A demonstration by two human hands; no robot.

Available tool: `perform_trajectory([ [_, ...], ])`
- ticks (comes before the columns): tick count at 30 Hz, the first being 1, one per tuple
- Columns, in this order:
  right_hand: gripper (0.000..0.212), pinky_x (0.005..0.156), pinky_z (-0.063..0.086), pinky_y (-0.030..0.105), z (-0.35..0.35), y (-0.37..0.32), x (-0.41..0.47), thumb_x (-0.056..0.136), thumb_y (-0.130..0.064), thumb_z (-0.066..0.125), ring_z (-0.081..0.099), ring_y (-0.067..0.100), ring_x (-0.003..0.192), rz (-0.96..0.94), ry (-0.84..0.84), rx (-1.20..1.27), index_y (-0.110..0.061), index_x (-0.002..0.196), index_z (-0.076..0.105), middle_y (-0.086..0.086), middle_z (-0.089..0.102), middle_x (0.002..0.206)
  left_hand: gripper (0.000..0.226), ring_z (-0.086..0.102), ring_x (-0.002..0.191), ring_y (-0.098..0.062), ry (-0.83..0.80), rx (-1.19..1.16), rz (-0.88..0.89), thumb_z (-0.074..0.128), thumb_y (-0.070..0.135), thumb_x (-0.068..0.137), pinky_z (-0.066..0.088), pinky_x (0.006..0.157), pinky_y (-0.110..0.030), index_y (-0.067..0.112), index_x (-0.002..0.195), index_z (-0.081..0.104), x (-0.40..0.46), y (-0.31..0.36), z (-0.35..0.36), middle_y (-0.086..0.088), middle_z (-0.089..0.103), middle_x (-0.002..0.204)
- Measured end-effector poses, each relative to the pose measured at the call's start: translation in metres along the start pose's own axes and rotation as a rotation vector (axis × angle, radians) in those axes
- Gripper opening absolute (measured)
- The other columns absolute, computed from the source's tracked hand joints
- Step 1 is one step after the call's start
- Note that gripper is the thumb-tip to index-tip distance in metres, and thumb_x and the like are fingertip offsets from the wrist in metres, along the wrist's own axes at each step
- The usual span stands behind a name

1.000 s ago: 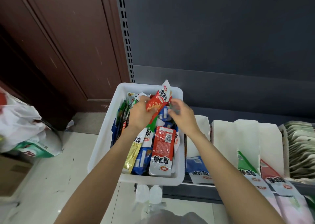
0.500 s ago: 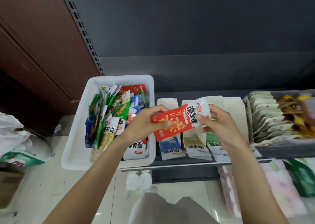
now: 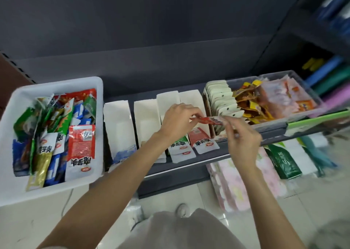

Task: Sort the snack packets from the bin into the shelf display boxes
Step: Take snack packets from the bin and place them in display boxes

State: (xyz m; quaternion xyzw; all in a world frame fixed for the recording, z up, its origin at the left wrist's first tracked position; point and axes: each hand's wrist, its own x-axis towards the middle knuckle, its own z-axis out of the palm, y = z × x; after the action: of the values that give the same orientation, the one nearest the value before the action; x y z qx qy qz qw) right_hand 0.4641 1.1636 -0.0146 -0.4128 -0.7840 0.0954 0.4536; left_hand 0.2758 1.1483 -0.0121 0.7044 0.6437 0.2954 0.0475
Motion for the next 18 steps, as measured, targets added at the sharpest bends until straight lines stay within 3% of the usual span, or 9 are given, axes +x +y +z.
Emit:
perform_trajectory([
  [3, 0.021, 0.062, 0.054, 0.026, 0.018, 0.006, -0.008, 0.091, -0.015, 0.053, 0.068, 0.017, 0.078, -0.06, -0.139, -0.1, -0.014, 0.098, 0.073, 0.002, 0.072, 0.092, 0.012, 0.058, 0.103, -0.018, -0.051, 0.2, -0.079, 0.067, 0.028, 0.085, 0.03, 0.101, -0.041, 0.028, 0.096, 0.072, -0.006, -0.012, 0.017, 0.005, 0.071, 0.098],
  [7, 0.022, 0.061, 0.051, 0.028, 0.03, 0.02, -0.009, 0.078, -0.004, 0.069, 0.063, 0.021, 0.082, -0.211, -0.386, -0.249, -0.017, 0.096, 0.073, 0.0, 0.072, 0.082, 0.021, 0.037, 0.13, -0.014, -0.3, 0.349, -0.097, 0.062, 0.03, 0.088, 0.007, 0.114, -0.048, 0.027, 0.108, 0.068, -0.016, -0.017, 0.021, 0.004, 0.062, 0.12],
  [10, 0.028, 0.063, 0.05, 0.027, 0.026, 0.028, -0.01, 0.073, -0.006, 0.071, 0.061, 0.019, 0.08, -0.33, -0.563, -0.315, -0.019, 0.098, 0.073, -0.003, 0.073, 0.081, 0.025, 0.033, 0.135, -0.014, -0.317, 0.3, -0.081, 0.061, 0.02, 0.088, 0.013, 0.115, -0.041, 0.025, 0.112, 0.066, -0.022, -0.023, 0.021, 0.003, 0.06, 0.126],
  [13, 0.029, 0.08, 0.053, 0.034, 0.021, 0.03, -0.013, 0.076, -0.006, 0.067, 0.063, 0.021, 0.088, -0.314, -0.717, -0.295, -0.017, 0.103, 0.072, 0.0, 0.074, 0.094, 0.03, 0.034, 0.135, -0.015, -0.346, 0.189, -0.07, 0.059, 0.019, 0.09, 0.021, 0.112, -0.031, 0.023, 0.12, 0.062, -0.027, -0.024, 0.016, 0.003, 0.057, 0.13],
  [16, 0.034, 0.088, 0.051, 0.036, 0.014, 0.022, -0.008, 0.08, -0.004, 0.062, 0.061, 0.021, 0.097, -0.262, -0.744, -0.195, -0.017, 0.111, 0.069, 0.001, 0.072, 0.104, 0.036, 0.04, 0.129, -0.014, -0.369, 0.085, -0.109, 0.057, 0.024, 0.092, 0.027, 0.106, -0.026, 0.025, 0.128, 0.056, -0.035, -0.012, -0.004, 0.004, 0.054, 0.132],
  [18, 0.035, 0.087, 0.05, 0.031, 0.008, 0.007, 0.002, 0.085, -0.004, 0.058, 0.06, 0.015, 0.098, -0.204, -0.699, -0.065, -0.02, 0.115, 0.067, -0.003, 0.07, 0.105, 0.033, 0.046, 0.121, -0.01, -0.268, -0.014, -0.133, 0.058, 0.028, 0.092, 0.032, 0.101, -0.025, 0.027, 0.125, 0.058, -0.045, 0.0, -0.026, 0.009, 0.058, 0.126],
])
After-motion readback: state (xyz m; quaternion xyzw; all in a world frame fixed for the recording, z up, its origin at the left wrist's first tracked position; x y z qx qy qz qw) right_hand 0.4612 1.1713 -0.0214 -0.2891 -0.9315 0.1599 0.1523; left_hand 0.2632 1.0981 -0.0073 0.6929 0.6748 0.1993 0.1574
